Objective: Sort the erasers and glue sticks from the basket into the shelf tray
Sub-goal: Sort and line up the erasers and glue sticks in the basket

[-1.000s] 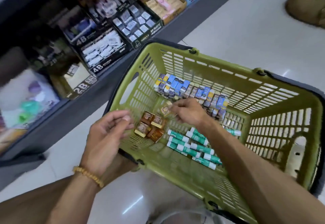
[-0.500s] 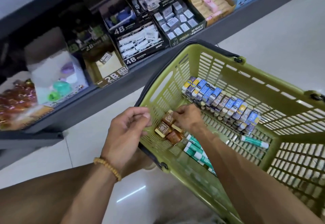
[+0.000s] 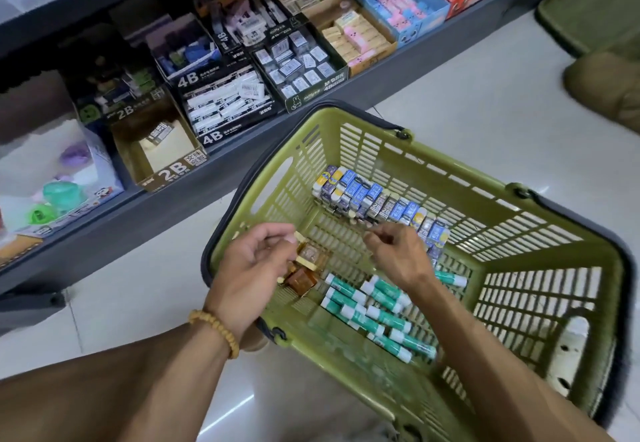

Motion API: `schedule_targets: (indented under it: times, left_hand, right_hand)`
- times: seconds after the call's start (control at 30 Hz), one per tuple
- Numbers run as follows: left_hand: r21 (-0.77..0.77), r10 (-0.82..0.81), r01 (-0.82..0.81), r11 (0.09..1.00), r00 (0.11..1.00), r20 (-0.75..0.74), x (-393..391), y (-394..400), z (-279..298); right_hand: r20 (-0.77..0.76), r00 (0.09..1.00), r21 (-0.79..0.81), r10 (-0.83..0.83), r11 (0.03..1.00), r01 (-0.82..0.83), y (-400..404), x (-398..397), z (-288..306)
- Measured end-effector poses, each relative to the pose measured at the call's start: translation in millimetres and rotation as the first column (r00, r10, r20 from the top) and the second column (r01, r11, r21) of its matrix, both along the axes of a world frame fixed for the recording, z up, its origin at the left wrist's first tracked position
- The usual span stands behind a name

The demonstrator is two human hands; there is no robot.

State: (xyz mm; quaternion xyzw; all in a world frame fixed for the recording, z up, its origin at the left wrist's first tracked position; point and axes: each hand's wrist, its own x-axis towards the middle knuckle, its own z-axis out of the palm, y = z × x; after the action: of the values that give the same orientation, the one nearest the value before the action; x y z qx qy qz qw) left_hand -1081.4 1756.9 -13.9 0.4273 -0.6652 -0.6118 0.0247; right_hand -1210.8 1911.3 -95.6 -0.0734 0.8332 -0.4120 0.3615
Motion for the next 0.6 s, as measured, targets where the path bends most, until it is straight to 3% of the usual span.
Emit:
schedule_targets:
  times: [0.2,0.33,0.4,0.5,0.6]
  left_hand:
    - [0.051,-0.194,0.194,0.980,0.981,-0.007,-38.3,37.1,-21.3]
    - [0.050,-0.423,0.421,0.906,0.903,0.077,-64.5,52.0,-46.9]
    - [0.031,-0.569,0.571,0.821,0.811,0.133,-76.0,55.7,-63.4]
    - [0.016,-0.761,0.786,0.618,0.593,0.263,-91.0,57.4,-93.6]
    - [0.082,-0.856,0.892,0.444,0.395,0.333,-100.8,61.9,-121.5]
  right_hand:
    - [-0.069,0.990,0.087,-0.121,0.988,0.127,71.8,-12.4,12.9]
    - [-0.069,0.980,0.150,-0.187,0.969,0.196,111.4,-12.3,13.6]
    - [-0.052,0.982,0.217,-0.183,0.957,0.190,123.0,-12.4,5.7]
    - [0.011,0.981,0.304,-0.193,0.935,0.181,128.4,-13.5,-9.6]
    - [0.071,0.985,0.341,-0.160,0.931,0.127,125.1,-9.7,-29.3]
